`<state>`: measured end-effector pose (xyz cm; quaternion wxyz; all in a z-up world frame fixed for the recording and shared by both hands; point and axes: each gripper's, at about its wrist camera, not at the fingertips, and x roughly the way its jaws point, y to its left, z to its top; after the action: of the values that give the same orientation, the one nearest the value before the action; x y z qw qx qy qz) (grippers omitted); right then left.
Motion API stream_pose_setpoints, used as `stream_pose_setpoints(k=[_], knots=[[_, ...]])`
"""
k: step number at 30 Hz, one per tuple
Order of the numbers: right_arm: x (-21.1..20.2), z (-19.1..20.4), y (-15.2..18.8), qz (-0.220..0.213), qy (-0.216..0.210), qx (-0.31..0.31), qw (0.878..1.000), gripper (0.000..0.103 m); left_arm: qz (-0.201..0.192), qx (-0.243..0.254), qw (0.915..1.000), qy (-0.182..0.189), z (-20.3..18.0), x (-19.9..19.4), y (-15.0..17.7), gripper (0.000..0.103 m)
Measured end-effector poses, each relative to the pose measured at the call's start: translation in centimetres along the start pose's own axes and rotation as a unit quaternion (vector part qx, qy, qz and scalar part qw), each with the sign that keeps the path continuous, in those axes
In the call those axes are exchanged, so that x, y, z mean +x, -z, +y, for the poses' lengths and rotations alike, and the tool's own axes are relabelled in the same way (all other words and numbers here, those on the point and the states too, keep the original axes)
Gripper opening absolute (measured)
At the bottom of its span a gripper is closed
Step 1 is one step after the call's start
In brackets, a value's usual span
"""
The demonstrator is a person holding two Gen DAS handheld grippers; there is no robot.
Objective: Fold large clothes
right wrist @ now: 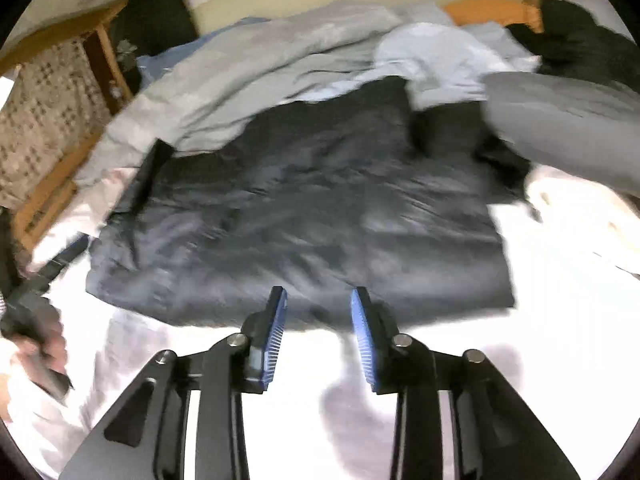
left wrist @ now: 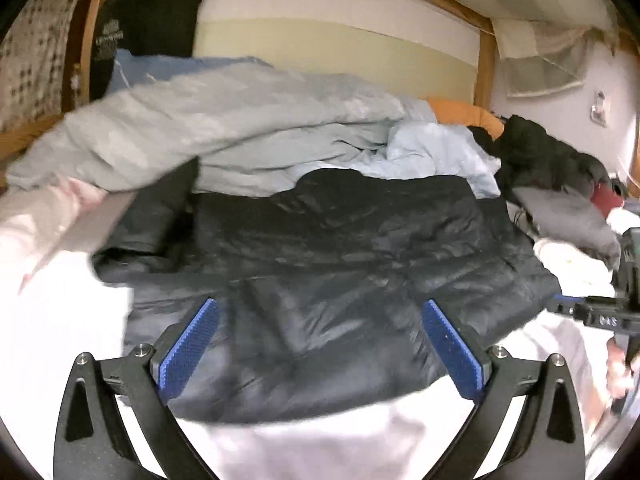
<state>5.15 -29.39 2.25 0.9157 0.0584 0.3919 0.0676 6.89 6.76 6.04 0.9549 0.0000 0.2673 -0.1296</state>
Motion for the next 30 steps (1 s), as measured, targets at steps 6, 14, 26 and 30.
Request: stream_pose_setpoints(k=[6, 14, 26, 30], knots=[[0.0, 1.8, 2.3, -0.014, 0.071, -0.159, 0.985, 0.052, 0.095, 0.114, 0.9887, -0.023, -1.1, 1.0, 4.2, 0.101], [2.9, 7.6, 3.4, -0.001, 0.108, -0.336, 0.936, 0.068, 0.146, 0.172, 0.9724, -0.058, -3.0, 4.8, 6.4, 0.088], [7.3, 6.9, 2.6, -0.005, 0.219, -0.327, 0.919, 0.014, 0.127, 0.162, 0.9691, -0.137, -1.3, 8.6, 5.6, 0.015], [3.8, 7.5, 3.3, 0.013, 0.187, -0.328, 0.926, 0.013, 0.151, 0.119, 0.9739, -0.12, -1.4, 4.6, 5.1, 0.015]])
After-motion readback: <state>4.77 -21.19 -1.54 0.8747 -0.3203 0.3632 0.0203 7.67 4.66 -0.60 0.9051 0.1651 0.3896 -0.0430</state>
